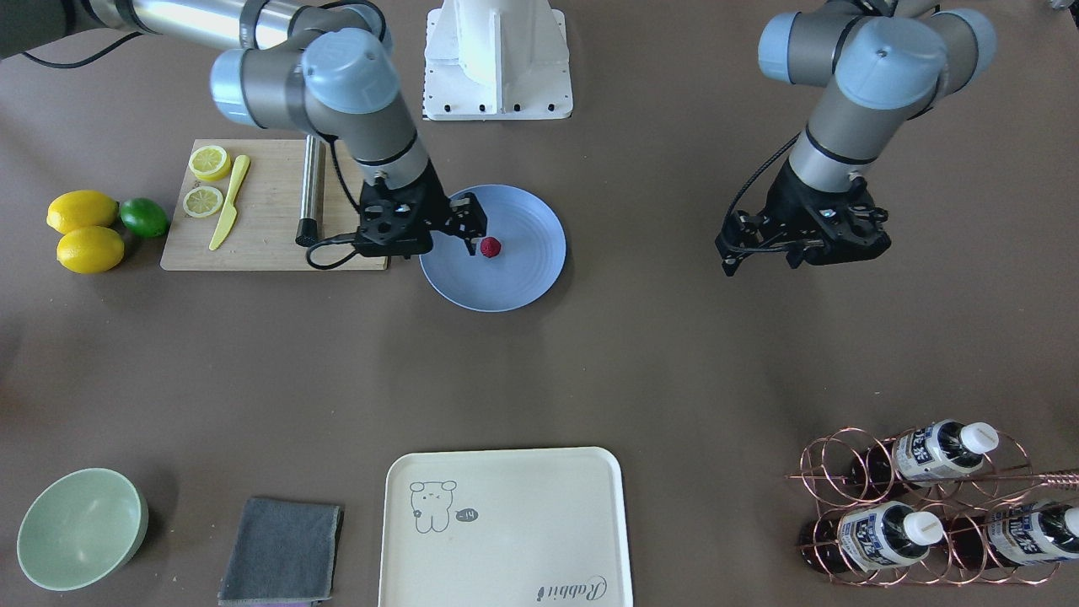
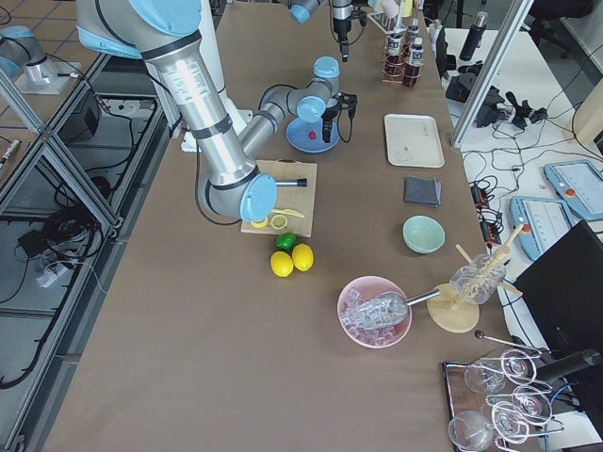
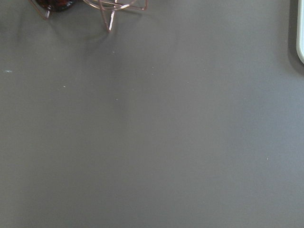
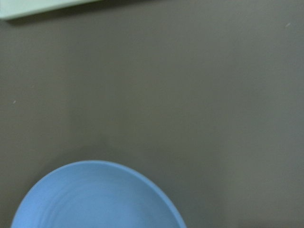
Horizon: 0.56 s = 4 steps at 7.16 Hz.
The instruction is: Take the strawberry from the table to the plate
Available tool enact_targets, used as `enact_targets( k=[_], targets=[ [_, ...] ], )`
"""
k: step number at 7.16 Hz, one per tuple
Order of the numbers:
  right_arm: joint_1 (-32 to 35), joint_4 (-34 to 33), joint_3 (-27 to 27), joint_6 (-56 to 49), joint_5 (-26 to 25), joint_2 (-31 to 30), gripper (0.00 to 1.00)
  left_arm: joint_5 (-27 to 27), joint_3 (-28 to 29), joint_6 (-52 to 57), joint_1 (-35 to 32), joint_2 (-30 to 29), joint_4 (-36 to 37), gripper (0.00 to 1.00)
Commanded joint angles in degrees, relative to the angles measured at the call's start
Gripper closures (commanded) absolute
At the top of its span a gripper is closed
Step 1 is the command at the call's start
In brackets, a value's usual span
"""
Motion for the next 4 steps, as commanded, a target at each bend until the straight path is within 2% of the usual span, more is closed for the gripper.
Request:
enact_targets(
  k=[1, 2, 3, 4],
  targets=[
    [15.14, -0.04, 3.74, -18.69, 10.42, -11.92, 0.00, -10.23, 0.03, 22.17, -13.76, 7.85, 0.23, 0.03],
    [22.43, -0.04, 3.58, -31.07, 14.64, -18.08, 0.00, -13.95, 2.91, 32.65, -20.10, 9.53, 1.71, 0.03],
    [29.03, -0.04, 2.36, -44.59, 17.47, -24.40, 0.00, -14.33, 5.46, 42.76, -25.04, 9.38, 6.43, 0.03],
    [35.89, -1.17, -1.04, -59.43, 18.19, -28.12, 0.00, -14.43, 8.27, 54.53, -31.18, 8.85, 12.91, 0.03]
  ],
)
